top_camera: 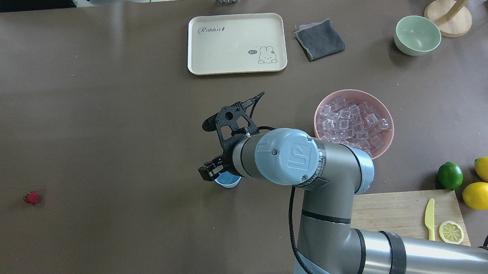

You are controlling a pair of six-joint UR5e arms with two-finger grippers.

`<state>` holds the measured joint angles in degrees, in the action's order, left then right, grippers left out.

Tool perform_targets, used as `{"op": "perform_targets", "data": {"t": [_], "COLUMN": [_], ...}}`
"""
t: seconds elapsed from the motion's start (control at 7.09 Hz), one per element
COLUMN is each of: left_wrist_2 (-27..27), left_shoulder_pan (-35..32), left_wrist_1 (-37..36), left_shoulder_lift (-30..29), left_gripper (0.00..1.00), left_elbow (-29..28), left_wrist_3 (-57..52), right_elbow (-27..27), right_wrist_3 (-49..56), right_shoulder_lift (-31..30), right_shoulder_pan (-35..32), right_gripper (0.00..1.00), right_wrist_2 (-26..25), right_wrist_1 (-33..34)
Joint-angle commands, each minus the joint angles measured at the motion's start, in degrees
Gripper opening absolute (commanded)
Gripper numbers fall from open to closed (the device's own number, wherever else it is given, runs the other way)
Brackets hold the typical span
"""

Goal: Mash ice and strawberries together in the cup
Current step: 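Lower the ice cube into the blue cup and open the right gripper, then raise the right gripper and move it back over the ice bowl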

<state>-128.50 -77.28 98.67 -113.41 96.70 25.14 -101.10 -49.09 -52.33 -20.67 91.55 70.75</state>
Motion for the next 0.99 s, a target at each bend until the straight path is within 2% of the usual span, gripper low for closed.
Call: {"op": "perform_targets", "data": {"t": [0.0,0.28,0.56,0.7,0.85], "left_wrist_2": [0.0,0.0,-0.1,-0.1,0.0], "left_shoulder_pan": [-0.1,-0.1,-0.1,-0.1,-0.1], "left_wrist_1": [0.0,0.0,0.1,0.0,-0.1], "left_shoulder_lift": [-0.1,-0.7,-0.7,-0.6,-0.5], "left_gripper": [0.98,0.98,0.98,0.98,0.98], "left_elbow": [-0.5,-0.8,-0.5,0.0,0.0], "left_wrist_3": [-0.3,-0.4,-0.4,-0.4,-0.4], "right_elbow": [-0.7,-2.4,-5.5,-6.7,-9.0], "right_wrist_3": [0.2,0.2,0.1,-0.4,-0.4], "right_shoulder_lift": [0.0,-1.6,-6.4,-7.2,-8.5], "right_shoulder_pan": [-3.4,-9.5,-15.8,-19.3,-21.2], "right_gripper": [1.0,1.0,1.0,1.0,1.0], "right_wrist_2": [3.1,11.1,17.0,19.8,20.0], "right_wrist_1": [-0.2,0.3,0.6,3.3,8.6]}}
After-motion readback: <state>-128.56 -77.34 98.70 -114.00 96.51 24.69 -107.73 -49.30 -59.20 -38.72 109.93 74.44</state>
